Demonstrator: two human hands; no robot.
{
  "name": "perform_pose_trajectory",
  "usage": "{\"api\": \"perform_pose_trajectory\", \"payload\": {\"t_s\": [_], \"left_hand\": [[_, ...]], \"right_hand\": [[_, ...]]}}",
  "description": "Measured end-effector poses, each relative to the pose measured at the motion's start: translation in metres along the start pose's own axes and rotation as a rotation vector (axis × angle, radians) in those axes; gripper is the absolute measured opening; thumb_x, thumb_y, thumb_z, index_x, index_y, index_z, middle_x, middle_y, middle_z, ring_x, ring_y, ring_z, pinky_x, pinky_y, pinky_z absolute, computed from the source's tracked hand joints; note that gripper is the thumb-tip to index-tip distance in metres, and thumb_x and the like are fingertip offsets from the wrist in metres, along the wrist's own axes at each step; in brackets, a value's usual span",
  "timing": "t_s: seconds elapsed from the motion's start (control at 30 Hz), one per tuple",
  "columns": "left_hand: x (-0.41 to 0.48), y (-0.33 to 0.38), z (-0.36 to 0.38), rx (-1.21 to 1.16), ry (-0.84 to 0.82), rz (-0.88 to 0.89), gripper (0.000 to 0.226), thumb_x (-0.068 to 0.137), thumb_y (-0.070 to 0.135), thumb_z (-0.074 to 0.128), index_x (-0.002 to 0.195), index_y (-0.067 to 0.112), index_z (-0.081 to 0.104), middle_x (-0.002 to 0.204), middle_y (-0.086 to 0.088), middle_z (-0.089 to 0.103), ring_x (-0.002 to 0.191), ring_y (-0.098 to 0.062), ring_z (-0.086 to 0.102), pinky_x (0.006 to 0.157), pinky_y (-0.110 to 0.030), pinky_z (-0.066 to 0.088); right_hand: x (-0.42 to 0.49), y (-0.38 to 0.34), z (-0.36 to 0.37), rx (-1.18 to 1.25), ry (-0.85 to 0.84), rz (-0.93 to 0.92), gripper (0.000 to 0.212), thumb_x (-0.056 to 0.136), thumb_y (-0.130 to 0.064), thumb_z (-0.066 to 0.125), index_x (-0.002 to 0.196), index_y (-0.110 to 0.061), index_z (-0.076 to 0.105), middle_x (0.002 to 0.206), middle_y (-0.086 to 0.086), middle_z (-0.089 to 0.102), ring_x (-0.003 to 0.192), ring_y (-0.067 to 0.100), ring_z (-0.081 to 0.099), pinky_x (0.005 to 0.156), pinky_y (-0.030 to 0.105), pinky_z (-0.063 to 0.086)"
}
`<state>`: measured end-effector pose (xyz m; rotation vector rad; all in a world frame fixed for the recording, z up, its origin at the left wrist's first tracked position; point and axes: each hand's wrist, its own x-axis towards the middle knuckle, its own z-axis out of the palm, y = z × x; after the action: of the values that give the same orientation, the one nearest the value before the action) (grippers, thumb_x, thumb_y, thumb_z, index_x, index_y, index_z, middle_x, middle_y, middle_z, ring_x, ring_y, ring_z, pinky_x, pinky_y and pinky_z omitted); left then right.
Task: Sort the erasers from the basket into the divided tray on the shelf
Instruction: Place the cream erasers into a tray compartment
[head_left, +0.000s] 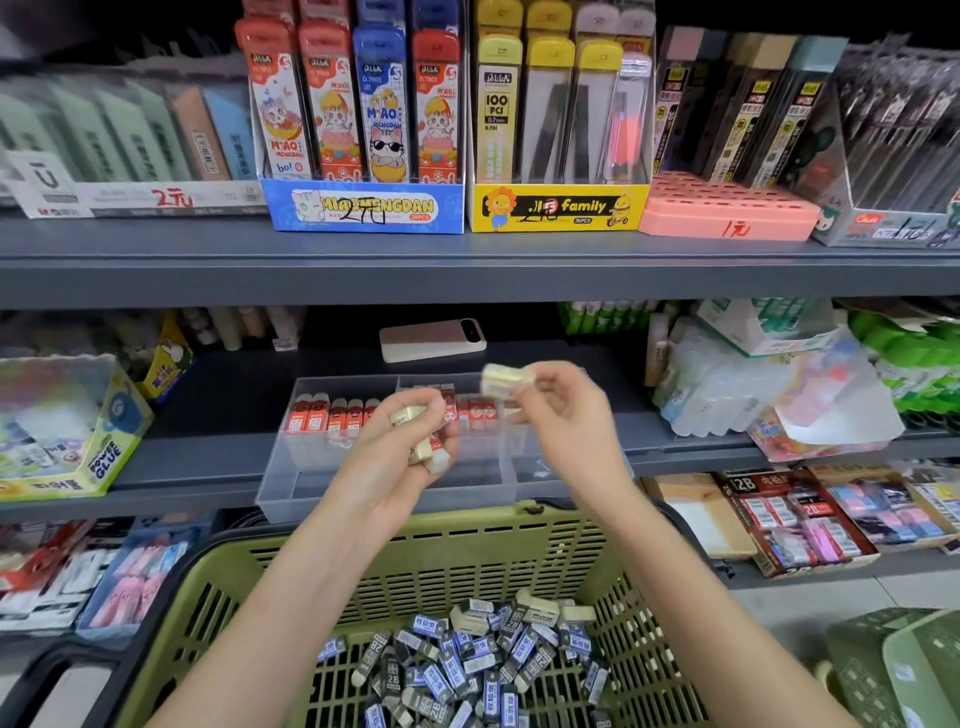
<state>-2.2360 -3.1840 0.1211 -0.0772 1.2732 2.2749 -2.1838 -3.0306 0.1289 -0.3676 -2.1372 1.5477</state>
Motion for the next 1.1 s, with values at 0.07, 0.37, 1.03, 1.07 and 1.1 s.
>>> {"api": "perform_pose_trajectory", "payload": {"t_s": [0.07, 0.37, 1.03, 1.07, 1.1], "left_hand": [[-0.003, 0.003, -0.004, 0.077, -0.023, -0.011, 0.026, 0.071, 0.010, 0.069, 0.096, 0.013, 0.066, 0.077, -0.009, 0.065, 0.067, -0.016, 0.065, 0.050, -0.023, 0.050], [-0.007, 0.008, -0.005, 0.095, -0.082, -0.105, 0.064, 0.078, -0.008, 0.060, 0.136, 0.004, 0.038, 0.095, -0.022, 0.072, 0.076, -0.027, 0.070, 0.046, -0.025, 0.048], [-0.005, 0.007, -0.001, -0.109, -0.074, -0.107, 0.025, 0.096, 0.027, 0.045, 0.099, 0.003, 0.051, 0.073, -0.012, 0.067, 0.061, -0.018, 0.065, 0.063, -0.031, 0.046], [-0.006, 0.007, 0.000, -0.108, -0.067, -0.109, 0.032, 0.099, 0.030, 0.041, 0.105, 0.001, 0.052, 0.078, -0.013, 0.065, 0.065, -0.019, 0.063, 0.065, -0.033, 0.049], [-0.007, 0.007, 0.000, -0.109, -0.057, -0.115, 0.040, 0.099, 0.033, 0.040, 0.112, -0.003, 0.052, 0.083, -0.014, 0.062, 0.070, -0.020, 0.062, 0.071, -0.035, 0.049]], "right_hand": [[0.026, 0.011, -0.019, -0.134, 0.061, 0.049, 0.012, 0.090, -0.014, 0.058, 0.101, -0.013, 0.061, 0.096, 0.010, 0.068, 0.081, 0.020, 0.066, 0.077, 0.033, 0.055], [0.083, 0.043, -0.007, -0.671, -0.297, 0.048, 0.020, 0.081, -0.010, 0.066, 0.101, -0.009, 0.072, 0.108, 0.006, 0.070, 0.102, 0.020, 0.063, 0.082, 0.017, 0.043], [-0.012, -0.021, 0.032, -0.434, -0.219, -0.228, 0.021, 0.076, -0.043, 0.071, 0.085, -0.024, 0.068, 0.078, -0.010, 0.061, 0.068, -0.001, 0.046, 0.068, 0.018, 0.038], [-0.018, -0.022, 0.038, -0.457, -0.219, -0.236, 0.025, 0.075, -0.045, 0.071, 0.086, -0.023, 0.068, 0.080, -0.009, 0.061, 0.067, 0.000, 0.045, 0.068, 0.020, 0.038], [-0.023, -0.022, 0.044, -0.464, -0.212, -0.245, 0.027, 0.076, -0.045, 0.070, 0.087, -0.021, 0.068, 0.081, -0.007, 0.061, 0.069, 0.002, 0.045, 0.070, 0.022, 0.039]]}}
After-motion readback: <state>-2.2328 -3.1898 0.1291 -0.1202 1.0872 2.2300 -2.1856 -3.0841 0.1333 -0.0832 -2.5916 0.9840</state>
